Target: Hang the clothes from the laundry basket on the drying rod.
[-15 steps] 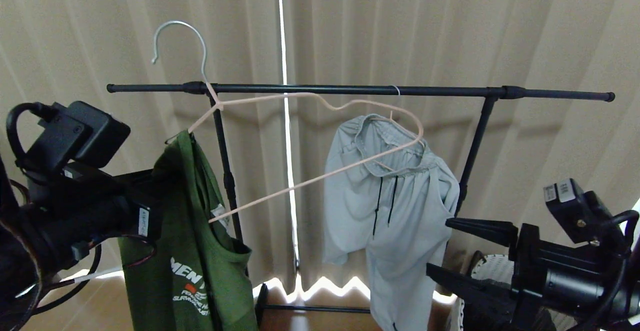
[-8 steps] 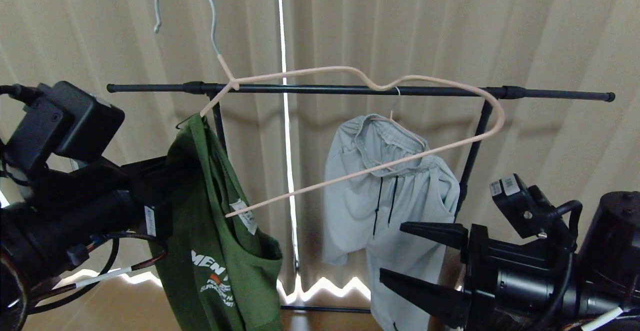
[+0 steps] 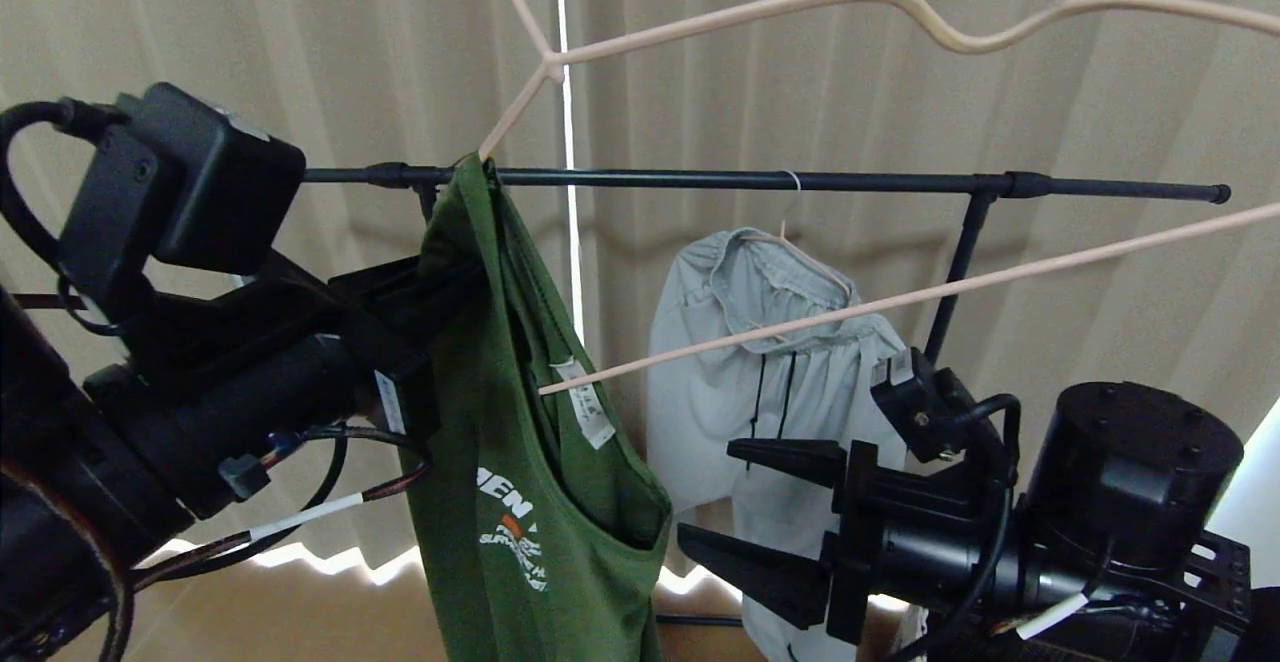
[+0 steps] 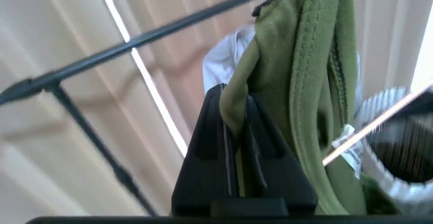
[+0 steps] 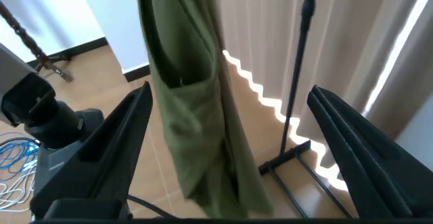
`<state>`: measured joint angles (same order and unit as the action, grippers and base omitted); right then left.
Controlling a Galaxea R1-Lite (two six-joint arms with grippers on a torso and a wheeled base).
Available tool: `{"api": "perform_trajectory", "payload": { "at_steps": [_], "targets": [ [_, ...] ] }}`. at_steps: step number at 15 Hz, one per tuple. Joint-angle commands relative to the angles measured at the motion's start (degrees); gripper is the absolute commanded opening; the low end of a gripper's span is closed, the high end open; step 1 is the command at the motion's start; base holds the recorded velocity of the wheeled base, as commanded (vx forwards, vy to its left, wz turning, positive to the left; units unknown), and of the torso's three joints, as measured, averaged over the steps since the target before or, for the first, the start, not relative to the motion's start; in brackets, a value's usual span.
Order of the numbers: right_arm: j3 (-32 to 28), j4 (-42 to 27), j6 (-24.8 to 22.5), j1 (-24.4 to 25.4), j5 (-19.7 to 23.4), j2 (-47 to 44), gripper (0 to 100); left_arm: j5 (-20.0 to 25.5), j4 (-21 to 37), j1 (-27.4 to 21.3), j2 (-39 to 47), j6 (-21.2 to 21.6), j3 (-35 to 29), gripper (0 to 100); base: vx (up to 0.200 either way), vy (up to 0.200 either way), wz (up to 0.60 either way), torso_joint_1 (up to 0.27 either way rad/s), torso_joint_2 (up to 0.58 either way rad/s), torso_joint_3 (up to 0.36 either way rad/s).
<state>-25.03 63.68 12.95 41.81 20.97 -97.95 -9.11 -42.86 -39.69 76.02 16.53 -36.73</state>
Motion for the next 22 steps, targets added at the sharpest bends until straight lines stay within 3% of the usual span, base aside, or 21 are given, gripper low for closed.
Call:
{"api": "perform_trajectory", "payload": {
  "at_steps": [1,3,17,18,22],
  "targets": [
    [-1.3,0.0,0.7,0.2,0.0,-2.3,100,0.0,-0.1,-0.4,1.6,0.0,0.0,0,0.0,0.0,0.0,0.0,0.0,0.0],
    [-3.5,0.1,2.7,0.2,0.0,-3.7,100,0.0,-0.1,-1.3,1.3,0.0,0.1,0,0.0,0.0,0.0,0.0,0.0,0.0],
    [-4.1,0.5,2.8,2.6,-2.6,-7.8,100,0.0,-0.4,-3.3,0.4,-0.1,-0.2,0,0.0,0.0,0.0,0.0,0.0,0.0],
    [-3.5,0.5,2.8,2.6,-3.3,-7.6,0,0.0,-0.4,-3.3,0.4,-0.1,-0.5,0,0.0,0.0,0.0,0.0,0.0,0.0],
    [-1.1,0.5,2.6,1.1,-4.9,-5.0,0,-0.1,-0.1,-2.4,-0.6,0.0,0.1,0,0.0,0.0,0.0,0.0,0.0,0.0]
  ]
}}
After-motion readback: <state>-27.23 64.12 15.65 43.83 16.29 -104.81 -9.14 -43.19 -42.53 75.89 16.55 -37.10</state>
